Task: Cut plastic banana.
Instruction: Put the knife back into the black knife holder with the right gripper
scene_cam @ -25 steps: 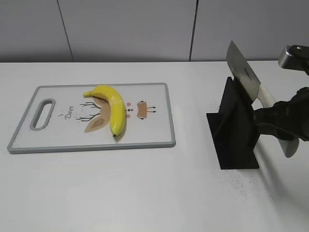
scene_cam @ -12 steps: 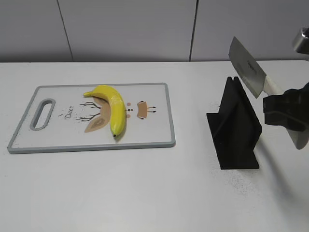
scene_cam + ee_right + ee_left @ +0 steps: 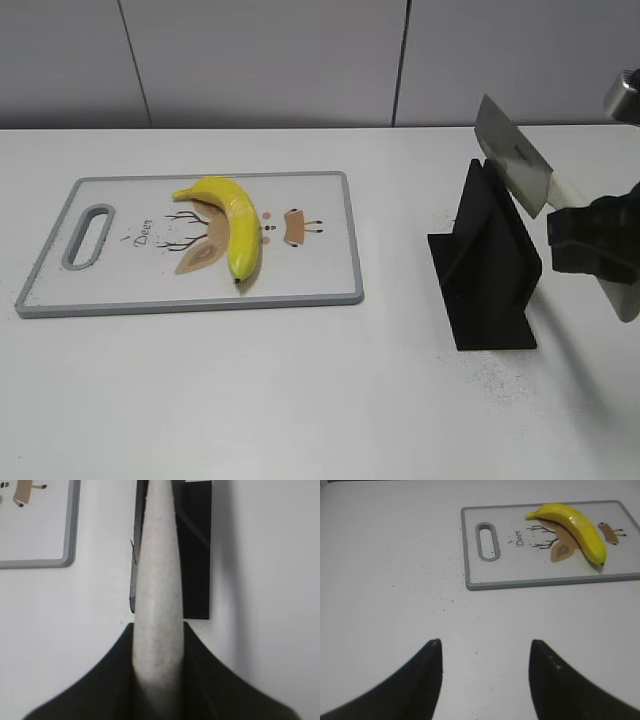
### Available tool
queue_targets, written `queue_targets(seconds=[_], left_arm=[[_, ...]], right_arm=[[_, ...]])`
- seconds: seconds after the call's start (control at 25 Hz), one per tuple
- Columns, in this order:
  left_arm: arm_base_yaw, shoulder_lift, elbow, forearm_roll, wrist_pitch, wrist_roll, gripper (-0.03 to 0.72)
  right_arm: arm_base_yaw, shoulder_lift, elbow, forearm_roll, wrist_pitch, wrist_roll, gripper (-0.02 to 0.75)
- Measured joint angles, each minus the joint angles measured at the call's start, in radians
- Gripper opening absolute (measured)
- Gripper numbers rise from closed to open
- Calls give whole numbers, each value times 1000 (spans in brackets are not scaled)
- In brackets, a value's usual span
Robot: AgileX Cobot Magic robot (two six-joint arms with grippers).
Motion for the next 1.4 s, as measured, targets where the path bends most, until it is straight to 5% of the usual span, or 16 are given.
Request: queue_targets(seconds=[0.96,1.2,1.4], left_arm=[[0,0,0,-1,0,0,527],[0,0,1,-1,0,0,527],[0,0,1,-1,0,0,527]], right_arm=[[53,63,-46,-37,82,46,177],[53,63,-100,-29,111,26,601],[53,60,-198,-29,233,-12,634]])
